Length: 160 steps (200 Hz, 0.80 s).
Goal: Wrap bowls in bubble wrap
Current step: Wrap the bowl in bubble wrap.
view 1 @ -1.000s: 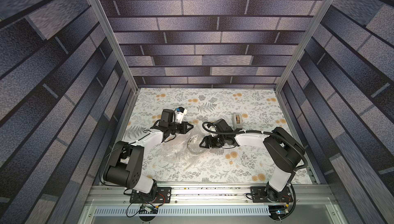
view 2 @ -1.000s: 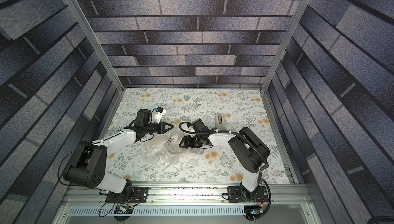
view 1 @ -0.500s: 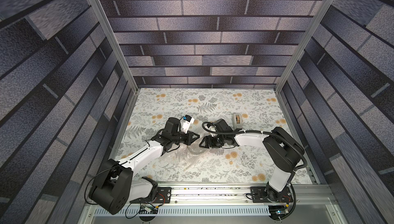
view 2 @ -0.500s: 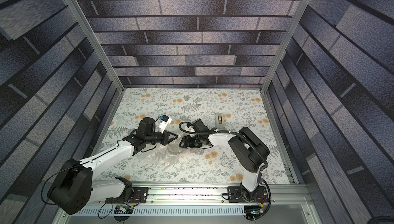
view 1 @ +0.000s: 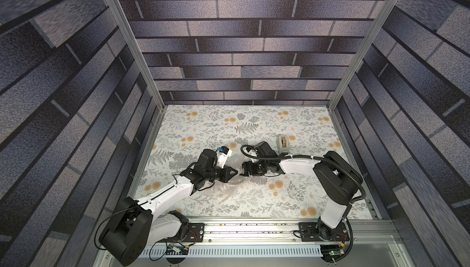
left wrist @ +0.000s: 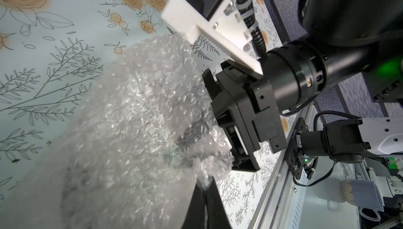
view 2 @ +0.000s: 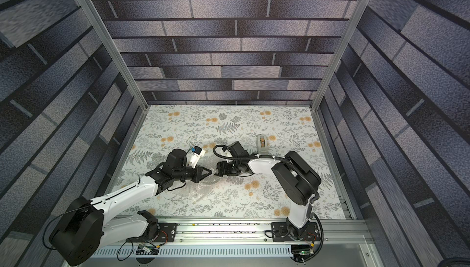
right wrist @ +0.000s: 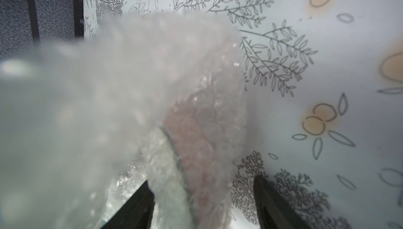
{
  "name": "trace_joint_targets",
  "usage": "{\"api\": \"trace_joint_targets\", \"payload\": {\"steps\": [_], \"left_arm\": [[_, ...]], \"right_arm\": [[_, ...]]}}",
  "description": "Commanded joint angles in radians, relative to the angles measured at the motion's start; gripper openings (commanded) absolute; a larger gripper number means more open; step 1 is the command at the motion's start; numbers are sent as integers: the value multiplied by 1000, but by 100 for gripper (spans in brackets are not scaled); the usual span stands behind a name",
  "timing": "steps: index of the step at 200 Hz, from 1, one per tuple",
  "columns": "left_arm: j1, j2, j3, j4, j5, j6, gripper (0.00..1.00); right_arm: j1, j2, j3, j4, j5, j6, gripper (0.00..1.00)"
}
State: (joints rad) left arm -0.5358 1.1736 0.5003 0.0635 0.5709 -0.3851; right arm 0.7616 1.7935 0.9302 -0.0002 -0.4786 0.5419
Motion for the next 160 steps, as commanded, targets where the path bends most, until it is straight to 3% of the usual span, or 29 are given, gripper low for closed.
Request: {"api": "trace_joint_targets", "payload": {"steps": [1, 68, 94, 109, 160], "left_arm": [[-7, 15, -17, -14, -17, -11, 0], [-9, 41, -16, -17, -22, 8, 0], [-10, 35, -14, -21, -20, 8, 0], [-13, 33, -13, -26, -19, 8, 0], [-39, 35, -11, -36, -19, 8, 0]], "right_arm": [[0, -49, 15, -116, 40, -52, 75], [-55, -206, 13, -268, 43, -113, 80], [-70, -218, -25, -185, -11, -57, 84], [-71, -195, -42, -118, -39, -10, 92], [-70, -92, -23, 4, -61, 71, 98]]}}
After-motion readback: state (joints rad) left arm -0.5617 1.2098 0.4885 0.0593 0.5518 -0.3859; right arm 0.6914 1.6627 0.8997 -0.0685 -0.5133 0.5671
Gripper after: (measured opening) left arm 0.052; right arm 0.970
